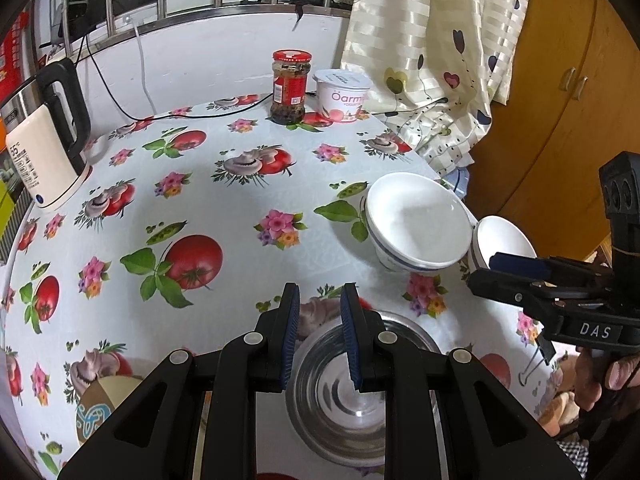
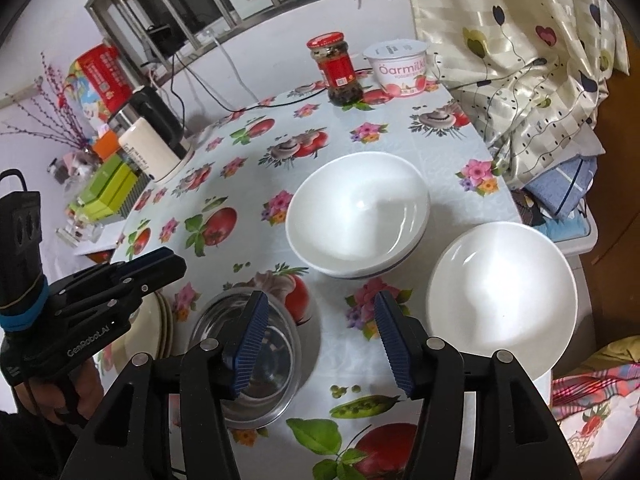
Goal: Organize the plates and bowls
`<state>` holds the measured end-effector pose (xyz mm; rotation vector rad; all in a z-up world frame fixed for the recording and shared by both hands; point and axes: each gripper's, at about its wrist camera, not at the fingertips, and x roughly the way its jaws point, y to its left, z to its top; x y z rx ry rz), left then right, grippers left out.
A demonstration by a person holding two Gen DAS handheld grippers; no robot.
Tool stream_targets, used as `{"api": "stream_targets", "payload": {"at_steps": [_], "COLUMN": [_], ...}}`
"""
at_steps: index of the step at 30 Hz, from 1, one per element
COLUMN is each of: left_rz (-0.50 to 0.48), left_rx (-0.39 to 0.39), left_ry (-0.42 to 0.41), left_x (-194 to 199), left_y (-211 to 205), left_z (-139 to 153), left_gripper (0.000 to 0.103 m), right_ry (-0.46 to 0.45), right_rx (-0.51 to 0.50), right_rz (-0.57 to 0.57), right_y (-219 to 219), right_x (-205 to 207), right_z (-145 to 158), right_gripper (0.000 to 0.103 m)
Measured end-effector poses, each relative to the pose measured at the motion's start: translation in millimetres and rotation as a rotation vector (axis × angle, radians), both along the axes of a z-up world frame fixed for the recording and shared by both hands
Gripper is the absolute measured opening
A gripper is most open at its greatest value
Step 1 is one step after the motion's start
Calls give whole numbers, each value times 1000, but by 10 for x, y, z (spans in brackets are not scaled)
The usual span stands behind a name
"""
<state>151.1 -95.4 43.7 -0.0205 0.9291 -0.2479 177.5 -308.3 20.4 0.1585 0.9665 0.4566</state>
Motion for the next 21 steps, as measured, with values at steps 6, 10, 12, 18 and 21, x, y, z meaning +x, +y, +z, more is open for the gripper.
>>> {"api": "stream_targets", "payload": {"at_steps": [6,10,12,18,21], "left_rz": [11,19,16,-8,-22], "left_rx": [-27,-48,-65,-106,-113], "left_ry": [24,33,40,59,68], "left_x": [150,261,303,468,554], "left_y": [-14,-29,-42,-166,-241], "left_z": [-73,-84,-83,-101,-131], "left_gripper": [21,21,21,21,21], "right_ry": [-18,-23,-25,-19,-3], "right_rx": [-23,-49,-58,-77,-75], "right_rz": [-30,-64,-78,-118,-128], "right_y": [-100,-193,-234,-329,-357], "right_x": [125,239,301,483,572], "right_z": [35,46,49,11,-52], "right_gripper": [55,55,54,38,31]}}
